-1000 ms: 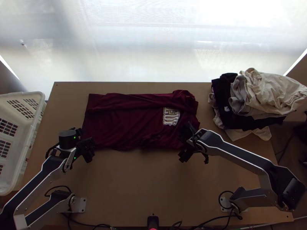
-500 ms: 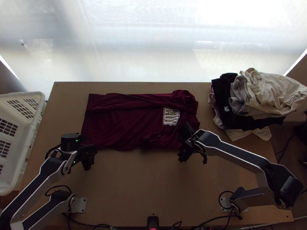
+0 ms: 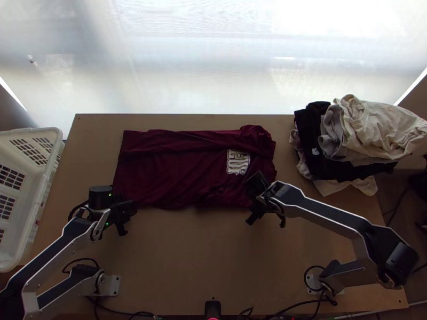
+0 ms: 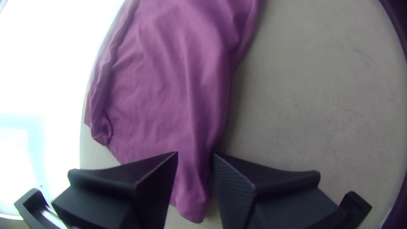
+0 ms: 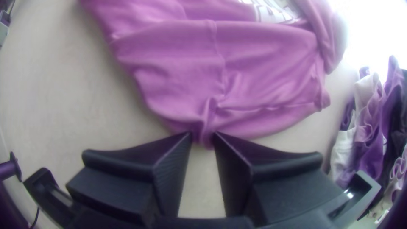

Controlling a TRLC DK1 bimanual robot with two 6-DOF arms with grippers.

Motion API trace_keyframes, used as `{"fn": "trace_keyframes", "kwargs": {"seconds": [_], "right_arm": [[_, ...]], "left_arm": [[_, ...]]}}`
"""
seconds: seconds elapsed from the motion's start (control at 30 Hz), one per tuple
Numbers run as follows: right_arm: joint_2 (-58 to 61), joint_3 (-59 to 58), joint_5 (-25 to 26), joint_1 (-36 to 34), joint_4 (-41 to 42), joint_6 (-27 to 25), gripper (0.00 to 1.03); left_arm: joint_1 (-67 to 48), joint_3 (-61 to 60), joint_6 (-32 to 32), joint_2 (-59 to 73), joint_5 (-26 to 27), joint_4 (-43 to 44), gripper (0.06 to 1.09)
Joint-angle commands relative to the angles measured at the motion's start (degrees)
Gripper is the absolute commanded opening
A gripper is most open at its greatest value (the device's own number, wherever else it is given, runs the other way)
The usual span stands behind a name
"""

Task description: Fold the t-shirt

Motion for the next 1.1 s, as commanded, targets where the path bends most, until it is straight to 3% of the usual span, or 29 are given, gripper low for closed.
{"fn": "trace_keyframes", "kwargs": {"seconds": [0.0,0.23,0.67,1.07], "right_arm": [[0.93,-2.28,-1.01,-0.03,4.58,-1.57,0.06],[-1.18,-3.16,-1.01,-2.14,4.5,-2.8,0.03],[-21.13,-4.66,-3.3,-9.17,-10.53,-7.11,0.03],[-34.14,-1.58,-11.12,-10.66,-27.14,-5.18,0.03]], "left_arm": [[2.45,0.42,-0.25,4.32,0.79,2.94,0.23],[6.58,3.93,-0.34,5.11,1.94,1.54,0.1],[10.45,12.55,-1.48,-6.85,3.69,-17.89,0.1],[15.98,20.02,-3.86,-21.79,8.26,-35.99,0.1]]}}
